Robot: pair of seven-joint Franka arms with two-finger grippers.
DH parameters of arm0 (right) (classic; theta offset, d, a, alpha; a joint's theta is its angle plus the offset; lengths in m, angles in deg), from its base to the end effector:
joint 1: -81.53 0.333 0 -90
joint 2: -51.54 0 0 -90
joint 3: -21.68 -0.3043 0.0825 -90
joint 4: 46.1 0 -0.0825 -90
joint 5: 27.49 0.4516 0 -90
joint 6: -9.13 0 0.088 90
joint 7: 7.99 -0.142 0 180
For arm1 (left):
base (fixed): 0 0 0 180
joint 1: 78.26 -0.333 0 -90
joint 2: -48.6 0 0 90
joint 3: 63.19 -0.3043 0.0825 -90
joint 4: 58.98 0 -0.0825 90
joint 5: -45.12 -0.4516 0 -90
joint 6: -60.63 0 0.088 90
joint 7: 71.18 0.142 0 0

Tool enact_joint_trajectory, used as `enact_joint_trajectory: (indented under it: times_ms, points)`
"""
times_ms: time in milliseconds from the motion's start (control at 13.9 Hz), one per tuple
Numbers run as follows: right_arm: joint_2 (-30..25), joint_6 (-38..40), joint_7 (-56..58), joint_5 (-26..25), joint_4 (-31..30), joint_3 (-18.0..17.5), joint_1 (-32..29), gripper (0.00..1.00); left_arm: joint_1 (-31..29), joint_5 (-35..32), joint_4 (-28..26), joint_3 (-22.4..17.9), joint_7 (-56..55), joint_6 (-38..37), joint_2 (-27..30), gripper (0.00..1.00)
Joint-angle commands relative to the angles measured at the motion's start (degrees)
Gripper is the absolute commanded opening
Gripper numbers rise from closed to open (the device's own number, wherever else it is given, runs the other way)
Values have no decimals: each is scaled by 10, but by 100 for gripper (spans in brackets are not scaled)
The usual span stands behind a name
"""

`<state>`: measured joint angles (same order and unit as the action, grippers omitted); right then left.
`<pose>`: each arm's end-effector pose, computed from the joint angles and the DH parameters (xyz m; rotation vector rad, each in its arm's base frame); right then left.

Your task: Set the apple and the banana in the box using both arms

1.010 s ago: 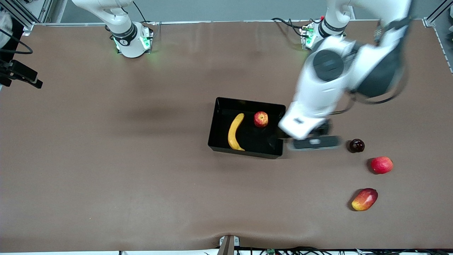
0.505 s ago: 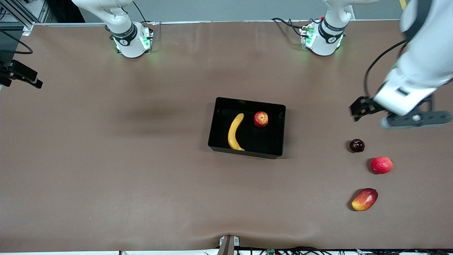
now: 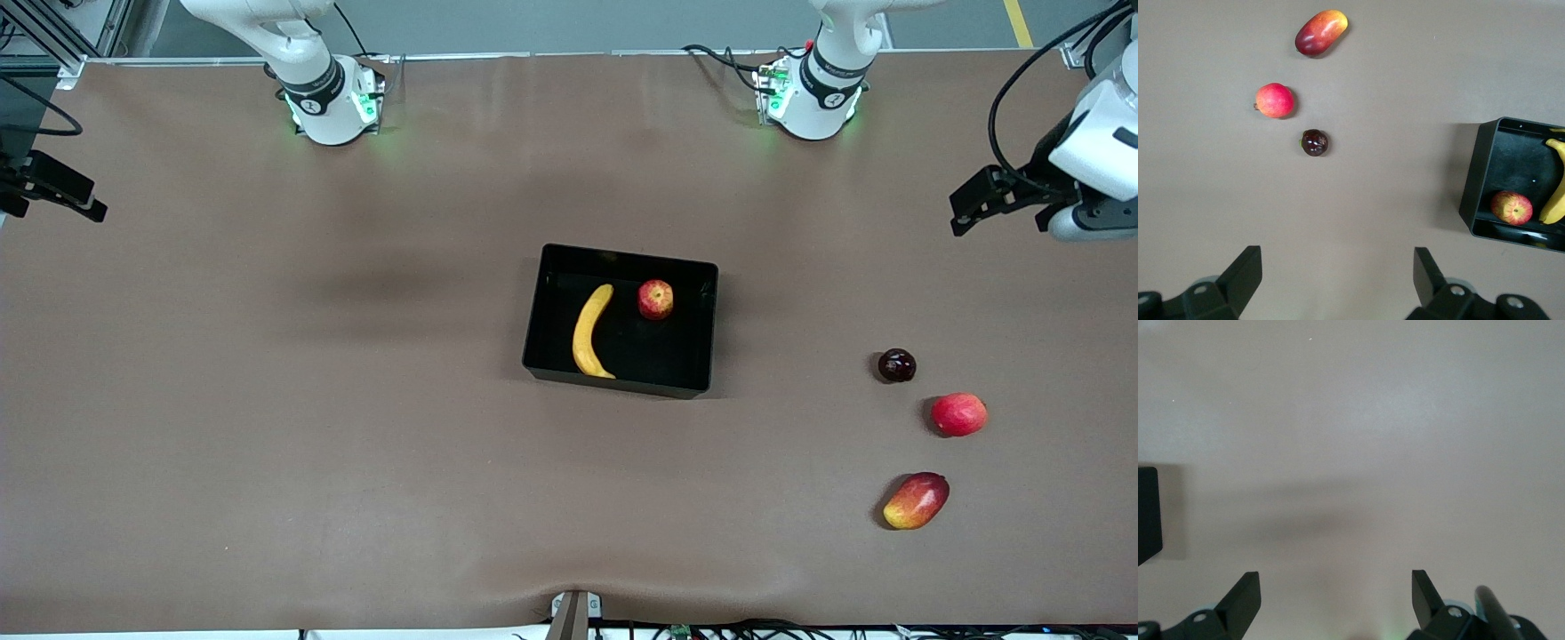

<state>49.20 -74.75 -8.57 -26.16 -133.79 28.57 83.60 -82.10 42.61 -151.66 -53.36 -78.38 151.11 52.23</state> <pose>0.5959 -0.0481 0.6149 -3.1091 0.1430 0.0387 0.6021 -0.0596 0.5918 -3.0896 -0.0332 -0.0466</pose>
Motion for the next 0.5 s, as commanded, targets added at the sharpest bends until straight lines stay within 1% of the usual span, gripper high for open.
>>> enact_joint_trajectory:
  times_ms: [0,216,433]
  points:
    - [6,4,4,-1,11,-8,-12,100,-10,13,-12,1,32,-8,10,100]
    - [6,4,4,-1,11,-8,-13,100,-10,18,-10,2,53,-10,11,100]
    - [6,4,4,-1,11,-8,-13,100,-9,18,12,2,66,-13,9,100]
